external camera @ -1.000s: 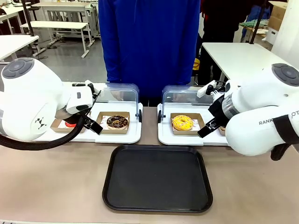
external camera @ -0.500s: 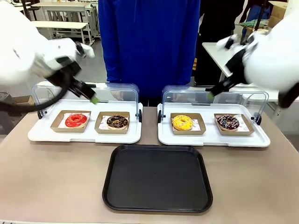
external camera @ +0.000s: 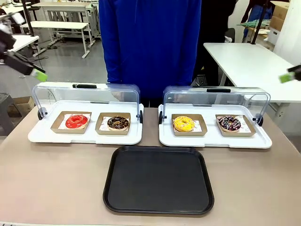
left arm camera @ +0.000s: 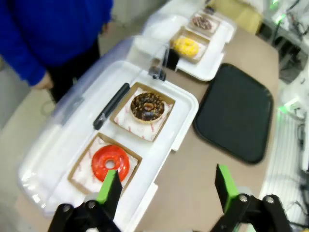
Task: Move the first donut from the left to the tray.
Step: Pick up the Paper togo box containing the Donut indicated by the person and place it on the Handle tray.
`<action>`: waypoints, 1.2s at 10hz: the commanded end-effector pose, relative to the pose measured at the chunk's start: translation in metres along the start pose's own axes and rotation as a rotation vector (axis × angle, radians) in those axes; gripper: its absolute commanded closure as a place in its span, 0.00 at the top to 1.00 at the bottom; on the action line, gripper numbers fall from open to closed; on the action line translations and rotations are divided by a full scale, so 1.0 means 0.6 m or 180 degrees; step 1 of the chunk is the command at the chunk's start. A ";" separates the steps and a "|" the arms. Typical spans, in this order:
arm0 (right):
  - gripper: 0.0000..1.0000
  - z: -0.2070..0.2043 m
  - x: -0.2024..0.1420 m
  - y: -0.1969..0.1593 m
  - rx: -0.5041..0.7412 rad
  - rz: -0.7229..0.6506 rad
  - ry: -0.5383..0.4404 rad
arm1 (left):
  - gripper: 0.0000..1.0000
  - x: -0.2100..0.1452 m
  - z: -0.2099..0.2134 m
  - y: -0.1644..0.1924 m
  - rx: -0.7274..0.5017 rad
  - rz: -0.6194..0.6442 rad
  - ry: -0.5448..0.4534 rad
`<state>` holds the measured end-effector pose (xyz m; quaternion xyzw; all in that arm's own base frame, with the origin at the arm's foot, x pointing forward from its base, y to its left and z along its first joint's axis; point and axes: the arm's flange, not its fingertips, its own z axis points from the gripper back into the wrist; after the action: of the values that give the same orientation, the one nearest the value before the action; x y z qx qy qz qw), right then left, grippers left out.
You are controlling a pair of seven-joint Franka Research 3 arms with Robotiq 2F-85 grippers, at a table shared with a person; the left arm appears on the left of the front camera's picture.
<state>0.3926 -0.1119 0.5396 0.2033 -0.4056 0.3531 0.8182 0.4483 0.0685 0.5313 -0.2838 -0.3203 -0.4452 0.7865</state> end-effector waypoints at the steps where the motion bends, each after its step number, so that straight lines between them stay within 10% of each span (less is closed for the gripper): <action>1: 1.00 0.028 -0.052 -0.019 0.0323 0.0286 -0.0424 | 1.00 -0.047 0.020 0.050 -0.0336 -0.0083 -0.0267; 12: 1.00 0.056 -0.118 -0.025 0.0317 0.0128 -0.0800 | 1.00 -0.119 0.079 0.051 -0.0255 -0.0353 -0.0786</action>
<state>0.3555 -0.1713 0.5026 0.2739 -0.4865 0.3534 0.7506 0.4343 0.1571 0.4991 -0.3421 -0.4103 -0.4509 0.7151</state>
